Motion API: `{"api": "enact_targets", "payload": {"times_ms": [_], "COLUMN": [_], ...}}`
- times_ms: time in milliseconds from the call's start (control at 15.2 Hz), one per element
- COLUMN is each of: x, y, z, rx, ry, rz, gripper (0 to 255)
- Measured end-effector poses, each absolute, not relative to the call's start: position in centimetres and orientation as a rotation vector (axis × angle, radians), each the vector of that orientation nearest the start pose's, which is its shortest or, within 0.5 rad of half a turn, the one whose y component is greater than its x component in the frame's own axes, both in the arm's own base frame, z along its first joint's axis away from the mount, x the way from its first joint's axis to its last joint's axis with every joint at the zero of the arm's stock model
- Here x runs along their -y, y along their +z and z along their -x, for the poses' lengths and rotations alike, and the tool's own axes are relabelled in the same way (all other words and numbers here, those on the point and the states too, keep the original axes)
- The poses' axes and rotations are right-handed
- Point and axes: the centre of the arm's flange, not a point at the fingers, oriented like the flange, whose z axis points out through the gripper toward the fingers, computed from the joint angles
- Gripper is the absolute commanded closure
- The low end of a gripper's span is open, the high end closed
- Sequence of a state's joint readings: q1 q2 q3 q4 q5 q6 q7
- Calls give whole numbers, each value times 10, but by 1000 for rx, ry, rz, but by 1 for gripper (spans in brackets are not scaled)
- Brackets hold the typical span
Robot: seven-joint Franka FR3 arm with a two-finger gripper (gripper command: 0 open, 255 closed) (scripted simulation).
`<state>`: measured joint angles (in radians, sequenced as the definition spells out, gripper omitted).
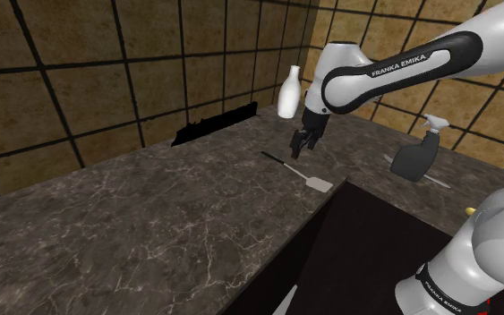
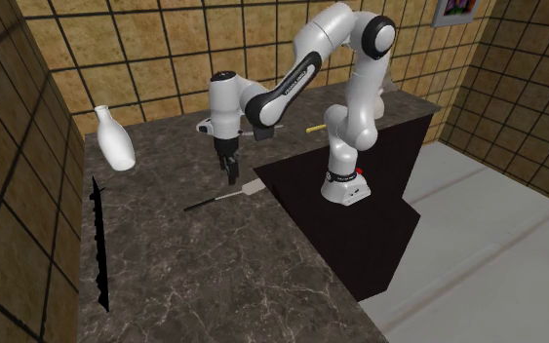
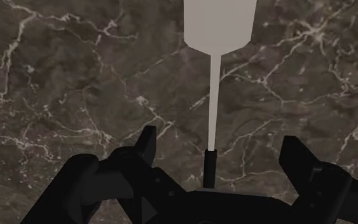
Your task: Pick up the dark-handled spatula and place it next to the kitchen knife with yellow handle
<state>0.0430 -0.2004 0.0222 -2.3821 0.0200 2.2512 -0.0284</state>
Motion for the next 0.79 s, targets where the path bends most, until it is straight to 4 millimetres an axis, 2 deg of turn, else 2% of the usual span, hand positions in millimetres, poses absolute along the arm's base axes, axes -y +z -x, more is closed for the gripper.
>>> {"api": "enact_targets", "payload": {"times_ms": [198,594,792], "x": [-36,-40,-39], "y": [379,347,339], "z": [-489,-495,-495], "rx": [178,188,188], "ry": [-103,-103,-103], "rz": [3129,3130,3130], "gripper": [0,0,0]}}
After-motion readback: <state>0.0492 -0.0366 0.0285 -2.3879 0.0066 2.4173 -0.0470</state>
